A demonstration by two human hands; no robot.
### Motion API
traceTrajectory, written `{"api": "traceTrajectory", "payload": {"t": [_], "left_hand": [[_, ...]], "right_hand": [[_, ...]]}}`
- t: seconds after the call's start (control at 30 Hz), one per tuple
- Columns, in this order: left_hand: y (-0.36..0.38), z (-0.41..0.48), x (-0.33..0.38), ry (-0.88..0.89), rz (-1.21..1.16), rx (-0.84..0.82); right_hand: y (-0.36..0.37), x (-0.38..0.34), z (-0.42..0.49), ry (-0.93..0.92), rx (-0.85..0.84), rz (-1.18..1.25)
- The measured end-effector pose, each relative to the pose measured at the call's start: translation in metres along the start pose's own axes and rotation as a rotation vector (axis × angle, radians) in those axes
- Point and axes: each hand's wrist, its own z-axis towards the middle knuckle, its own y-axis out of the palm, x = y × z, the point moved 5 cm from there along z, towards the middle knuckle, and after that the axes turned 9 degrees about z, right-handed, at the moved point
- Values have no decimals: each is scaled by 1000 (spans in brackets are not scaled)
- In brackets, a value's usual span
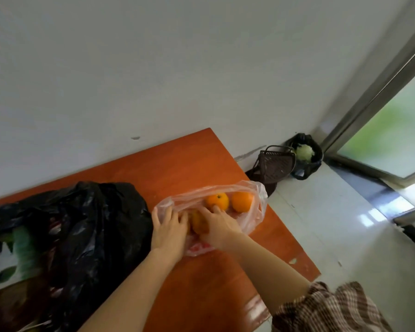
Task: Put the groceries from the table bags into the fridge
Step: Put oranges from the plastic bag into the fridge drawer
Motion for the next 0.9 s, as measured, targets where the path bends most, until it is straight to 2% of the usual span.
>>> {"api": "traceTrajectory", "payload": {"t": [0.23,0.37,0.53,0.73,0.9], "left_hand": [[1,8,-1,-12,93,7],[-3,9,-2,-7,49,15],[-26,-2,-7,-25,-177,102],[-93,-16,3,-31,-430,325],[-153,-30,48,61,-604,353]], "right_hand": [[15,2,3,29,89,2],[12,8,-2,40,85,78],[-27,20,-31,18,178,153],[-93,31,-93,-51,381,250],[-138,53,-161,23,572,310]]}}
